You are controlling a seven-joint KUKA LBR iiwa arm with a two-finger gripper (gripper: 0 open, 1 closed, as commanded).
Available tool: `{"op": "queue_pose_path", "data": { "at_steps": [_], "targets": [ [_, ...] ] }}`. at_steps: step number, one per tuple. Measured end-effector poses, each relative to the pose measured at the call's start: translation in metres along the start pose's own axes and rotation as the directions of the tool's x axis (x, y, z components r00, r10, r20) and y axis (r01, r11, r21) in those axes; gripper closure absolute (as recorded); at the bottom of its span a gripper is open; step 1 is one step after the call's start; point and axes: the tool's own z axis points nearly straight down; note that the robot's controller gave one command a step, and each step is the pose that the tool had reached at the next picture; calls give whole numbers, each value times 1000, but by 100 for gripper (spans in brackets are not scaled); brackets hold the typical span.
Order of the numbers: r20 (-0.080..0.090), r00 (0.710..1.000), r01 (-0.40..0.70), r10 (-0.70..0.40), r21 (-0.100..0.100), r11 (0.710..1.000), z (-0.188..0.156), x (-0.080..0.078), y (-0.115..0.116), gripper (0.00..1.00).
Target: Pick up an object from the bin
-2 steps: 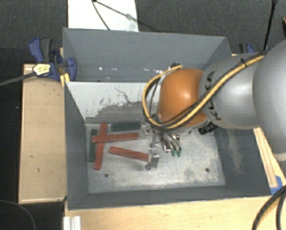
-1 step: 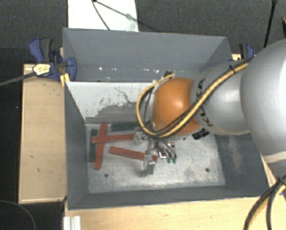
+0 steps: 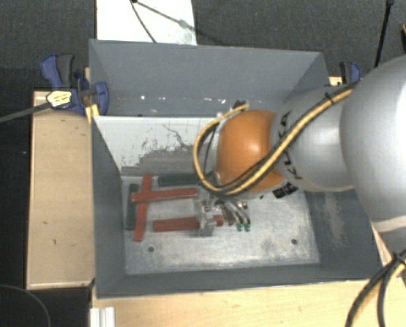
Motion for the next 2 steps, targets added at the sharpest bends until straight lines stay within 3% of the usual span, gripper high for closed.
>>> {"op": "queue_pose_path", "data": {
  "at_steps": [1,2],
  "targets": [
    [11,999,31,-31,0,1000,-151,10,4,100],
    [7,957,290,-290,2,957,-147,6,-14,100]
  ]
}}
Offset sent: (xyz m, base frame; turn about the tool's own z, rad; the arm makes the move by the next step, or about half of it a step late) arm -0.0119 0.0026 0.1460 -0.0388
